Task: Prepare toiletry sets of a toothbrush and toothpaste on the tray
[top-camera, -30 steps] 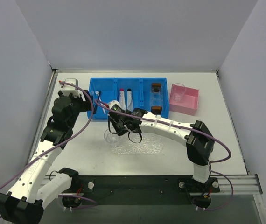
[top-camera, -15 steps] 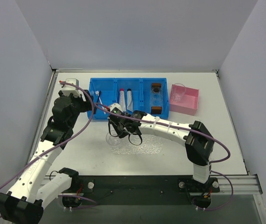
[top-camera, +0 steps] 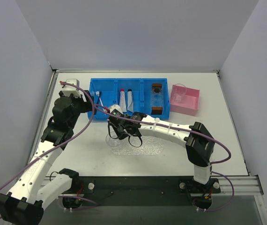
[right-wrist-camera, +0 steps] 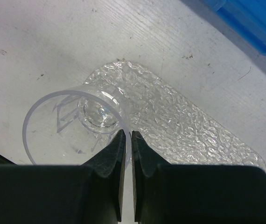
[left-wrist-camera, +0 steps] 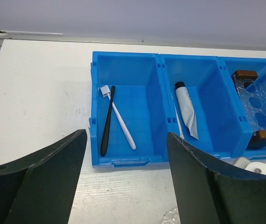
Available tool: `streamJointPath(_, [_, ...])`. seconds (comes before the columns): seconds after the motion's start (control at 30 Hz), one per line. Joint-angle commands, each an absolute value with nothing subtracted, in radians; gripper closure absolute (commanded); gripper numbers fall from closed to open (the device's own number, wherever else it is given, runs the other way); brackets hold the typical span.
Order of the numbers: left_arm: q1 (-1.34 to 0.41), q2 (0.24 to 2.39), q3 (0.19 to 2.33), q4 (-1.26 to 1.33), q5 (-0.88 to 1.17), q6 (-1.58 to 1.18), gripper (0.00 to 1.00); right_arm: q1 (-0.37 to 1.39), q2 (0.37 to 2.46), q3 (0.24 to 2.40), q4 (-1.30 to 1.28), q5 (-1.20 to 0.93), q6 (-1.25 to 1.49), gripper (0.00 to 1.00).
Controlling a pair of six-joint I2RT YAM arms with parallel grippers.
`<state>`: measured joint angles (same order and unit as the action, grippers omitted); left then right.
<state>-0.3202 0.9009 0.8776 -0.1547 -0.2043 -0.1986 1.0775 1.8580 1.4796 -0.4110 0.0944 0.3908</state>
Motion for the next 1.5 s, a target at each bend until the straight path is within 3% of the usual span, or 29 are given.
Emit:
streamJointPath(0.0, [-0.327,0.902,0.908,-0.132,-0.193,-0.196,0.21,1.088,1.868,1.494,-0.42,0.124,0.408,1.0])
streamJointPath(1.47, [-0.333,0.904,0.907,-0.132,-0.19,-0.198,0.2,1.111,1.939,1.528,-0.38,0.183,0.44,1.0])
